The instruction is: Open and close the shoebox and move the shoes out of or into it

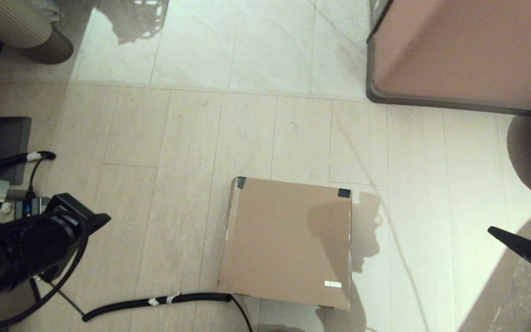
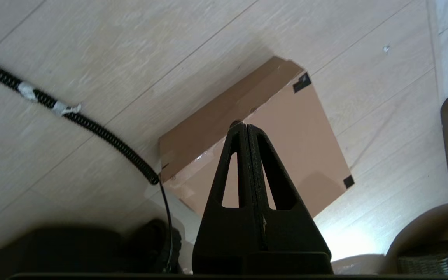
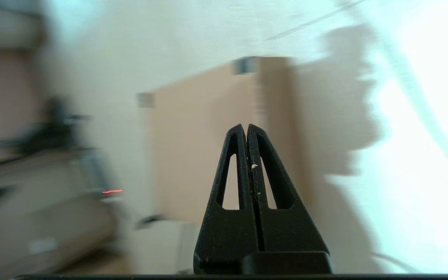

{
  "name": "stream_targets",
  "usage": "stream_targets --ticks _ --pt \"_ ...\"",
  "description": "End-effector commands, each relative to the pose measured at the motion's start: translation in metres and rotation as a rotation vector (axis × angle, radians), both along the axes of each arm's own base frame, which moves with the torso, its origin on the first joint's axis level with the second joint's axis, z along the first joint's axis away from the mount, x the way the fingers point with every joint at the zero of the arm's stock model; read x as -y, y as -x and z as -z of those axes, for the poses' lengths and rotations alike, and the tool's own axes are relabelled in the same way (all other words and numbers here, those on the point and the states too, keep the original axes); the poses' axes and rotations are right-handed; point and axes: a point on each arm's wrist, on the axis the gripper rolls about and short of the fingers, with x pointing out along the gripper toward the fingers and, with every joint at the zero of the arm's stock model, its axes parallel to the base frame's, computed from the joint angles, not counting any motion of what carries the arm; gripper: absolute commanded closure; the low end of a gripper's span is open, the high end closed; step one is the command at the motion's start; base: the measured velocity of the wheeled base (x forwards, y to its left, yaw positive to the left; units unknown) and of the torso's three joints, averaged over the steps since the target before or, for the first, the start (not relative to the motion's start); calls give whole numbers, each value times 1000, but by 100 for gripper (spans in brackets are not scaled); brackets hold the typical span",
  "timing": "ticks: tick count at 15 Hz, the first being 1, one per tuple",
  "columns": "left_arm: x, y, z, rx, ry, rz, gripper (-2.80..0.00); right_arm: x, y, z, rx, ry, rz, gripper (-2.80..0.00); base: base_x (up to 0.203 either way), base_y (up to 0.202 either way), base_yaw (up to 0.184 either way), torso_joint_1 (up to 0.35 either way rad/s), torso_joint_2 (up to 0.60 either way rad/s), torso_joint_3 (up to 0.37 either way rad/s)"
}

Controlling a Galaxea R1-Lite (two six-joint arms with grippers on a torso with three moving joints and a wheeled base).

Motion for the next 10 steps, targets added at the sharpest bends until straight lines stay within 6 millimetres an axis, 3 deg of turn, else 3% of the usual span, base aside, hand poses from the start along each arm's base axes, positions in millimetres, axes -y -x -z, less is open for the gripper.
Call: stream_targets --ticks 1,6,10 --pt "-1 3 5 -15 12 -10 0 -14 -9 -5 18 70 87 0 0 0 0 0 0 0" --pt "-5 6 6 -11 35 -36 0 -41 -44 -45 56 85 115 0 0 0 0 0 0 0" --pt "-7 10 8 -13 49 -42 0 -65 -50 -111 49 -61 -1 0 0 0 0 0 0 0"
